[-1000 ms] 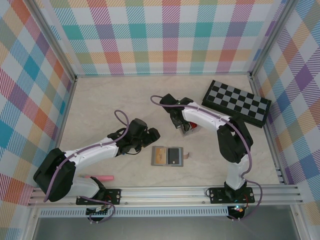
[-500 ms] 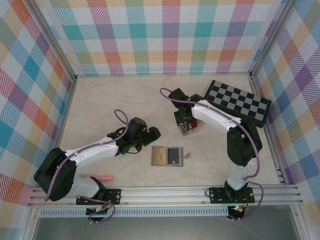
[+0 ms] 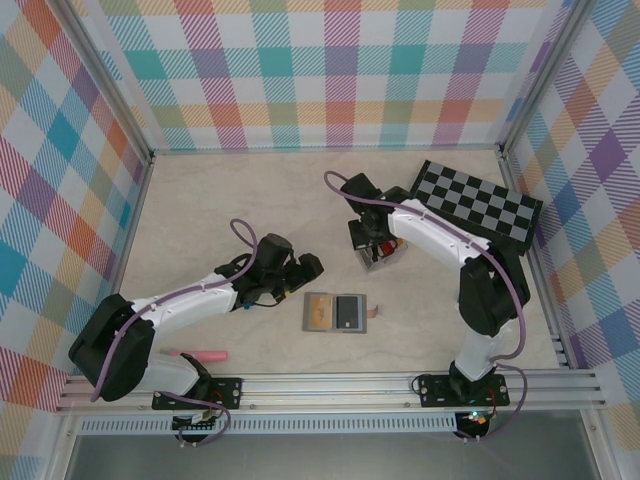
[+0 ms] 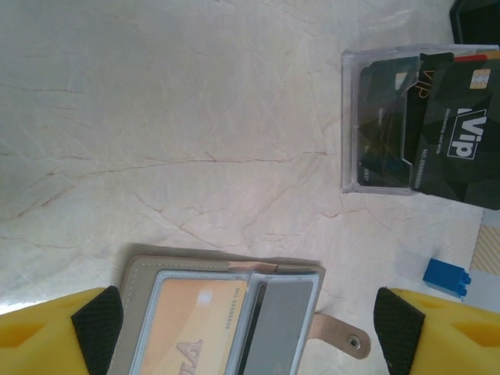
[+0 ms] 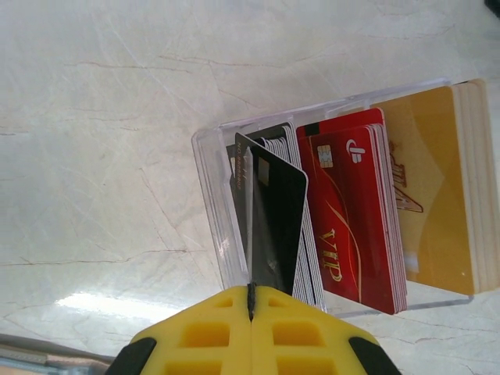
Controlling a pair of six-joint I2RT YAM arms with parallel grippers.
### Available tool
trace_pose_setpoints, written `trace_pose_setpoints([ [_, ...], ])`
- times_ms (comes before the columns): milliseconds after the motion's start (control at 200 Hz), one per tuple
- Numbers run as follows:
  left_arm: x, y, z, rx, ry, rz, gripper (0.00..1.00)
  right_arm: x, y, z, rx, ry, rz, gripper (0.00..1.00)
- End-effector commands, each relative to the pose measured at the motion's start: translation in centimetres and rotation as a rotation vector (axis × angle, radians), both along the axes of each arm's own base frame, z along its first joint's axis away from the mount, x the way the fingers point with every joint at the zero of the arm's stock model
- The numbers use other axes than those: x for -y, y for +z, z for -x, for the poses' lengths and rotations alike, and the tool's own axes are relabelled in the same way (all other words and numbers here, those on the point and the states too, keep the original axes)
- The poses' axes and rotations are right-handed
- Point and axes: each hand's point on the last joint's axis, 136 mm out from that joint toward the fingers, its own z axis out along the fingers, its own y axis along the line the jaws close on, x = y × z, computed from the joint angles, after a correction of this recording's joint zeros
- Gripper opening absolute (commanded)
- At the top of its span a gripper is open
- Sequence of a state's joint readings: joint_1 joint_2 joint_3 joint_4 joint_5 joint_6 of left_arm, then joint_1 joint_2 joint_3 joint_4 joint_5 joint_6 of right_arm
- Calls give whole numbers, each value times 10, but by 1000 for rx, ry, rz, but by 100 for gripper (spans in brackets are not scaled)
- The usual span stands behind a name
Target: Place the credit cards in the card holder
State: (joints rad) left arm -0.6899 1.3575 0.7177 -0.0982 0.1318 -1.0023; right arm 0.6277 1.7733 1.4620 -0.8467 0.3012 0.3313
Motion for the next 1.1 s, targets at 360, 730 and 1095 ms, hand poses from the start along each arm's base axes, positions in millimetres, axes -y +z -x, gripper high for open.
trace_pose_setpoints([
  [360,12,15,-9,25,-45,84,86,-1,19,1,11,-45,-109,0],
  [730,35,61,-32,80,-110,427,86,-30,74,40,-14,-76,-519,0],
  [1095,62,111,-39,166,-238,674,82,-47,105,64,-71,-100,-829,0],
])
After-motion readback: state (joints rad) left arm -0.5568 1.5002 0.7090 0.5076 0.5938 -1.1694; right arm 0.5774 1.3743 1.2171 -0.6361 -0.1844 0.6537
